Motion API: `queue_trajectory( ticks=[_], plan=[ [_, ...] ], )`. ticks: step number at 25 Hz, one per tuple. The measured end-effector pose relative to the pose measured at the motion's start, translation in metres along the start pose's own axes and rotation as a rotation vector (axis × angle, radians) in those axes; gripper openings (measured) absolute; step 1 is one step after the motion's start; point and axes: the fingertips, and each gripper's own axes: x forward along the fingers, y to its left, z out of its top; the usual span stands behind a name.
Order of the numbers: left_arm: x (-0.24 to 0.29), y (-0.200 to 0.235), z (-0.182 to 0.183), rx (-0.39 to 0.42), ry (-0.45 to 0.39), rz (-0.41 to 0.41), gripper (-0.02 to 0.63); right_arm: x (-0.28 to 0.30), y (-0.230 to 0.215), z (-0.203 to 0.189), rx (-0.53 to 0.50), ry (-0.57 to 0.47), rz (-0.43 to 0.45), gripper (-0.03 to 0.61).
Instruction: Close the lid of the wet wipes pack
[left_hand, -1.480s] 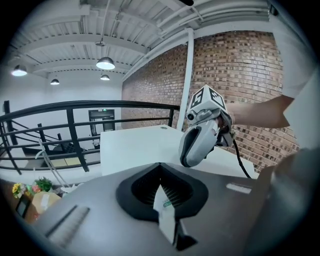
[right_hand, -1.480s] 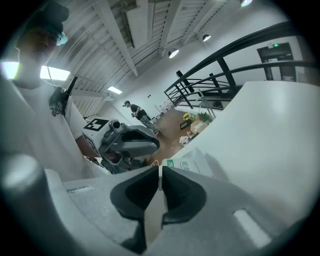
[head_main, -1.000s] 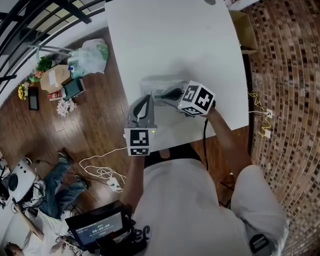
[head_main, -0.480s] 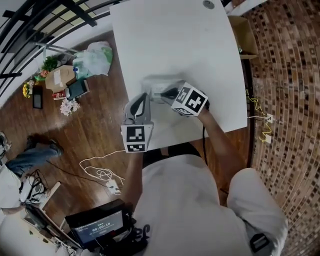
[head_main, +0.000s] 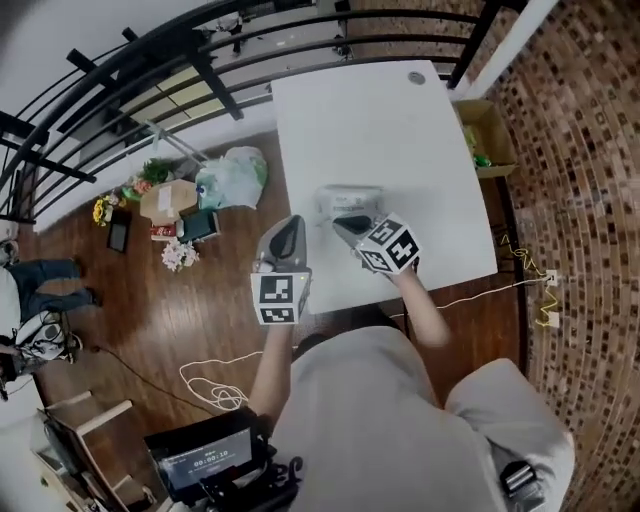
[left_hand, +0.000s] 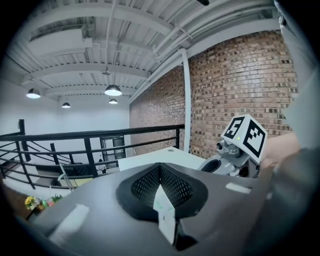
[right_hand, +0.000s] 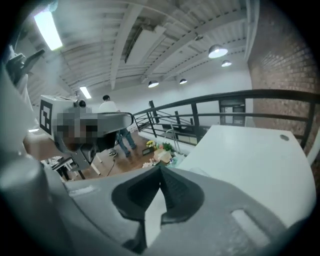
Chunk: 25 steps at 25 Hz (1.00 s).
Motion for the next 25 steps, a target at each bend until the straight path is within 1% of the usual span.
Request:
queue_trajectory(
  ticks=[3, 5, 8, 10, 11, 12, 14, 17, 20, 22, 25],
  plan=[
    [-0.032, -0.01, 0.008, 0.033, -0.071, -0.045, 0.017, -0.025, 0.034, 0.001, 0.008, -0.118, -0.087, -0.009],
    [-0.069, -0.023, -0.002, 0.03, -0.093, -0.073, 0.017, -0.041, 0.068, -0.011, 0.024, -0.184, -0.139, -0.009],
    [-0.136, -0.038, -0.031, 0.012, -0.101, -0.099, 0.017, -0.06, 0.126, -0.033, 0.086, -0.286, -0.224, -0.009],
    [-0.177, -0.032, -0.054, 0.027, -0.074, -0.078, 0.017, -0.059, 0.172, -0.045, 0.103, -0.319, -0.253, -0.009],
    [-0.196, -0.027, -0.062, 0.041, -0.061, -0.059, 0.016, -0.058, 0.194, -0.049, 0.09, -0.318, -0.265, -0.008],
    [-0.212, -0.024, -0.067, 0.045, -0.058, -0.045, 0.017, -0.06, 0.215, -0.052, 0.069, -0.315, -0.282, -0.008],
    [-0.239, -0.026, -0.067, 0.021, -0.081, -0.041, 0.017, -0.075, 0.245, -0.054, 0.036, -0.329, -0.328, -0.009],
    [-0.268, -0.039, -0.061, 0.006, -0.119, -0.035, 0.017, -0.11, 0.265, -0.052, 0.04, -0.398, -0.4, -0.009],
    [-0.285, -0.047, -0.051, -0.016, -0.138, -0.003, 0.017, -0.143, 0.265, -0.041, 0.056, -0.47, -0.438, -0.009],
    [-0.29, -0.059, -0.042, -0.021, -0.143, 0.02, 0.017, -0.163, 0.263, -0.036, 0.048, -0.504, -0.437, -0.009],
    [-0.307, -0.091, -0.041, 0.019, -0.148, 0.04, 0.016, -0.182, 0.277, -0.049, 0.048, -0.534, -0.395, -0.009]
  ],
)
